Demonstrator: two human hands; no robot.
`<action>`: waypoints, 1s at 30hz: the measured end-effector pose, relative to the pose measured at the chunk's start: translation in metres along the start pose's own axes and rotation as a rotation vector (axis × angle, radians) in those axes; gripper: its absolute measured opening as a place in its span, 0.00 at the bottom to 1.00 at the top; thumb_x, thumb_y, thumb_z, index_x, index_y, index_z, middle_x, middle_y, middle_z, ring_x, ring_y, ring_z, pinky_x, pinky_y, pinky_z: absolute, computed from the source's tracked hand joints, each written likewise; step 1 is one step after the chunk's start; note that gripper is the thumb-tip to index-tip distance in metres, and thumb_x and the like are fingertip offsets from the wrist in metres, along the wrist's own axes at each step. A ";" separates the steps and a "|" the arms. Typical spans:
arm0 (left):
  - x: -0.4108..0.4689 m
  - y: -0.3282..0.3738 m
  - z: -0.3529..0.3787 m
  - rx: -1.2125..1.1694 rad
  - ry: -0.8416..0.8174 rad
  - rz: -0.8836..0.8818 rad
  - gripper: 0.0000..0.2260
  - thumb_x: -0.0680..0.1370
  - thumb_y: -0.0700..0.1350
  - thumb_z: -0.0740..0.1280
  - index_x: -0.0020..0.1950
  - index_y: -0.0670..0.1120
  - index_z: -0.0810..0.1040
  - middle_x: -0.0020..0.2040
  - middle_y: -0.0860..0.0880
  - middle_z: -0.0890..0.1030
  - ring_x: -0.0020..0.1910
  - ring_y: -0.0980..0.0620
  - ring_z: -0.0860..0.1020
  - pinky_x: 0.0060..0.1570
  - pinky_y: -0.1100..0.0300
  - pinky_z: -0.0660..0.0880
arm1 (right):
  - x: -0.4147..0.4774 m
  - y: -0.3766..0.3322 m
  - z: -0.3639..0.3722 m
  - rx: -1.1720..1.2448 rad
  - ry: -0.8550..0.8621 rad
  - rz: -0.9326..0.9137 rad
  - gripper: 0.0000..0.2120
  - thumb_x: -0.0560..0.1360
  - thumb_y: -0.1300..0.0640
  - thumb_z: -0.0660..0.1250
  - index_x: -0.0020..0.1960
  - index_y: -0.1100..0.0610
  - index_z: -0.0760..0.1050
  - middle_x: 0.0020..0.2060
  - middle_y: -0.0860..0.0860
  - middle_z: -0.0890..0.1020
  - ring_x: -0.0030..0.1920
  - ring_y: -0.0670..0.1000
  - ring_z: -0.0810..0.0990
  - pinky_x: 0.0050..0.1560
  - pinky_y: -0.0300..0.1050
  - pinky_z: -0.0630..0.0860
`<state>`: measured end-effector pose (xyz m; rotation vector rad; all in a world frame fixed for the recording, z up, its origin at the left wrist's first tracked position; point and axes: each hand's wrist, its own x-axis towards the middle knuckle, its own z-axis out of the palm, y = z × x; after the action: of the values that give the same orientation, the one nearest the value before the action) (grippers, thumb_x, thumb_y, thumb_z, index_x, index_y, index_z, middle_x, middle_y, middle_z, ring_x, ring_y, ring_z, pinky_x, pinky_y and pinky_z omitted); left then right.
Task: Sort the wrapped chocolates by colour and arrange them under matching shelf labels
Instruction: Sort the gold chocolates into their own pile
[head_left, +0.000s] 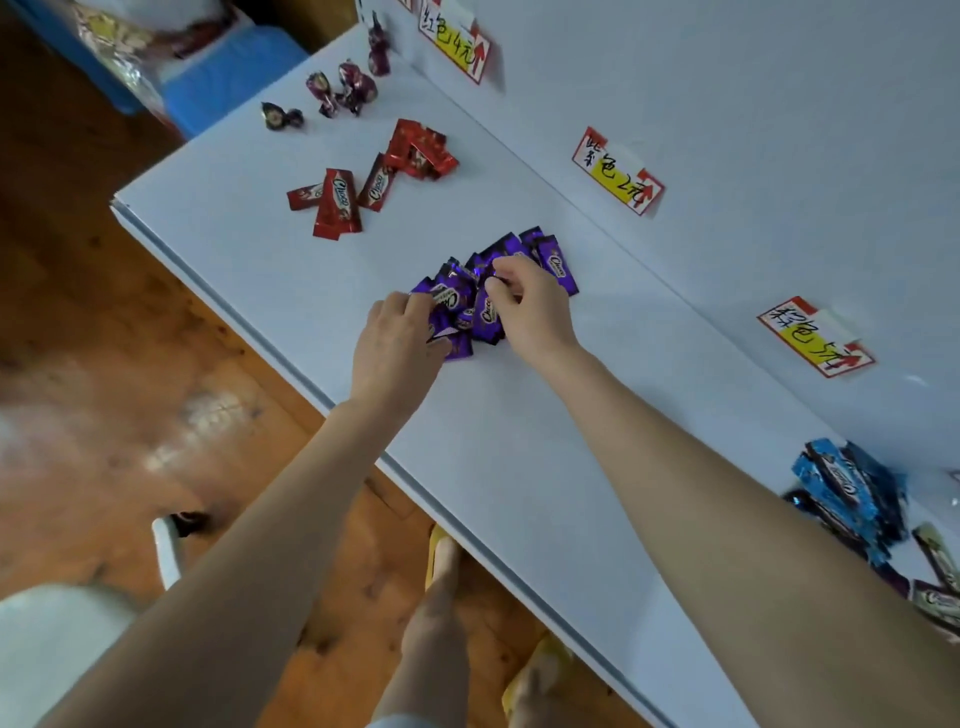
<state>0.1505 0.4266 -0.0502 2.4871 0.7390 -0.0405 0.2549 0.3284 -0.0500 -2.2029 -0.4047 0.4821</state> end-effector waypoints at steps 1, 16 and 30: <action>-0.001 0.002 0.000 0.001 0.013 0.024 0.18 0.75 0.41 0.68 0.63 0.38 0.73 0.59 0.40 0.74 0.58 0.41 0.69 0.53 0.56 0.65 | -0.003 0.001 -0.004 -0.026 0.015 -0.016 0.13 0.78 0.61 0.61 0.61 0.63 0.74 0.56 0.55 0.79 0.56 0.51 0.76 0.51 0.35 0.67; -0.133 0.136 0.076 -0.059 -0.399 0.494 0.11 0.80 0.43 0.60 0.59 0.42 0.77 0.53 0.44 0.80 0.54 0.45 0.76 0.51 0.55 0.71 | -0.199 0.117 -0.161 -0.230 0.299 0.200 0.08 0.76 0.63 0.61 0.48 0.66 0.77 0.43 0.60 0.81 0.45 0.57 0.77 0.48 0.53 0.71; -0.297 0.225 0.167 0.150 -0.528 0.607 0.10 0.80 0.45 0.60 0.57 0.45 0.77 0.51 0.45 0.79 0.49 0.47 0.77 0.42 0.61 0.69 | -0.451 0.252 -0.247 -0.179 0.484 0.417 0.09 0.78 0.61 0.60 0.46 0.64 0.78 0.38 0.51 0.78 0.38 0.49 0.75 0.41 0.47 0.74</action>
<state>0.0341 0.0360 -0.0301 2.5618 -0.2478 -0.5183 0.0072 -0.1863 -0.0109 -2.4878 0.2859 0.1141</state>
